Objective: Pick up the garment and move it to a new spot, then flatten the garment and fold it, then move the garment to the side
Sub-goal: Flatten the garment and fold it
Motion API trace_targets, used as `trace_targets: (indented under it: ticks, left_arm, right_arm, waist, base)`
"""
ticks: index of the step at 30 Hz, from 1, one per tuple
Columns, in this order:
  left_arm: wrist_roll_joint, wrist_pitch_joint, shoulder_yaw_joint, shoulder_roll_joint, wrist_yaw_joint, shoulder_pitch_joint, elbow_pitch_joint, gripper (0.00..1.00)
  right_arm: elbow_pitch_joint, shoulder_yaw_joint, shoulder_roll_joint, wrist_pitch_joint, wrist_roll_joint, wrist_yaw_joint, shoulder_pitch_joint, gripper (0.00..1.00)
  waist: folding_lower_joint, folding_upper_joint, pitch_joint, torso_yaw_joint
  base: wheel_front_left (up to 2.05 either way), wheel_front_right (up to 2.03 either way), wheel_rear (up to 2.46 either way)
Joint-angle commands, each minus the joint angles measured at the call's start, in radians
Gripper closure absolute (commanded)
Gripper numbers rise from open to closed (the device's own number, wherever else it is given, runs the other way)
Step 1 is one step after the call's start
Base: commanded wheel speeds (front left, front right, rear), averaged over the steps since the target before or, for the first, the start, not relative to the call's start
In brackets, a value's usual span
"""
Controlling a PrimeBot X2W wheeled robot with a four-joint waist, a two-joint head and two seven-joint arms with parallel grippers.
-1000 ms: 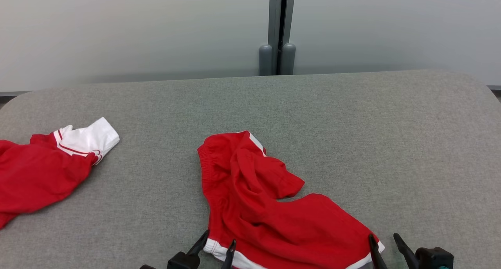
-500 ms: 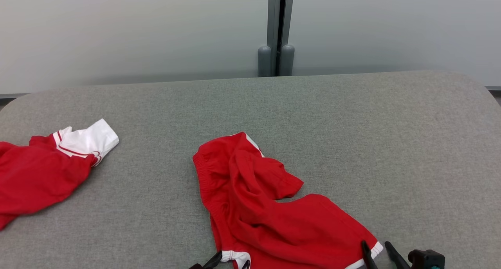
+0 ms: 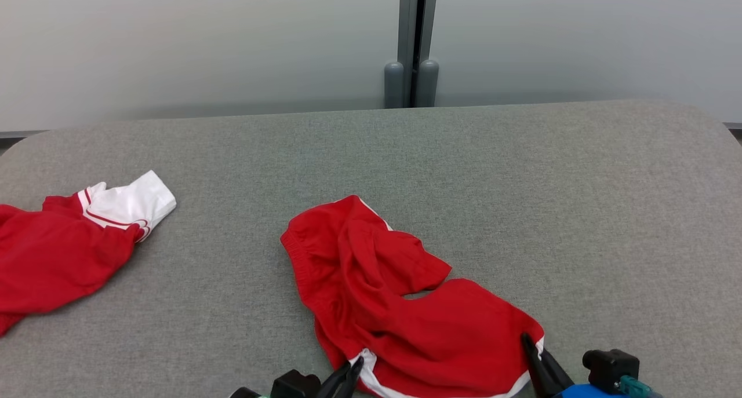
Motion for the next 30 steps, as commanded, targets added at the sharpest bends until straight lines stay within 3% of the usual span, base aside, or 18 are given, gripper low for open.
trace_targets:
  ticks: [1, 8, 14, 20, 24, 30]
  left_arm:
    - [-0.007, -0.003, 0.011, 0.007, -0.001, -0.017, -0.009, 1.0]
    - [-0.038, -0.003, 0.079, 0.017, -0.001, -0.05, -0.123, 1.0]
    - [-0.074, -0.003, 0.129, 0.025, -0.001, -0.139, -0.215, 1.0]
    - [-0.149, 0.0, 0.125, 0.048, -0.001, -0.39, -0.208, 1.0]
    - [-0.196, 0.01, 0.088, 0.08, -0.001, -0.656, -0.16, 1.0]
    - [-0.302, 0.007, 0.065, 0.08, -0.001, -1.031, -0.054, 1.0]
  right_arm:
    - [-0.018, -0.007, -0.003, 0.0, 0.006, 0.0, 0.002, 1.0]
    - [-0.165, -0.056, -0.005, 0.0, 0.012, 0.0, -0.025, 1.0]
    - [-0.214, -0.061, -0.03, 0.0, 0.066, 0.0, -0.15, 1.0]
    - [-0.156, -0.07, -0.062, 0.009, 0.148, 0.0, -0.444, 1.0]
    - [-0.062, -0.095, -0.075, 0.04, 0.2, 0.0, -0.714, 1.0]
    - [0.098, -0.15, -0.078, 0.041, 0.252, 0.0, -1.108, 1.0]
  waist:
    - [-0.0001, 0.0001, 0.002, 0.0]
    - [-0.0001, 0.0001, 0.016, 0.0]
    - [-0.0001, 0.0001, 0.054, 0.002]
    - [-0.0001, 0.0001, 0.151, 0.001]
    - [-0.0001, 0.0001, 0.241, -0.001]
    - [-0.0001, 0.0001, 0.347, -0.019]
  base:
    - [0.0, 0.0, 0.0]
    - [0.0, 0.0, 0.0]
    - [0.0, 0.0, 0.0]
    - [0.0, 0.0, 0.0]
    - [0.0, 0.0, 0.0]
    - [0.0, 0.0, 0.0]
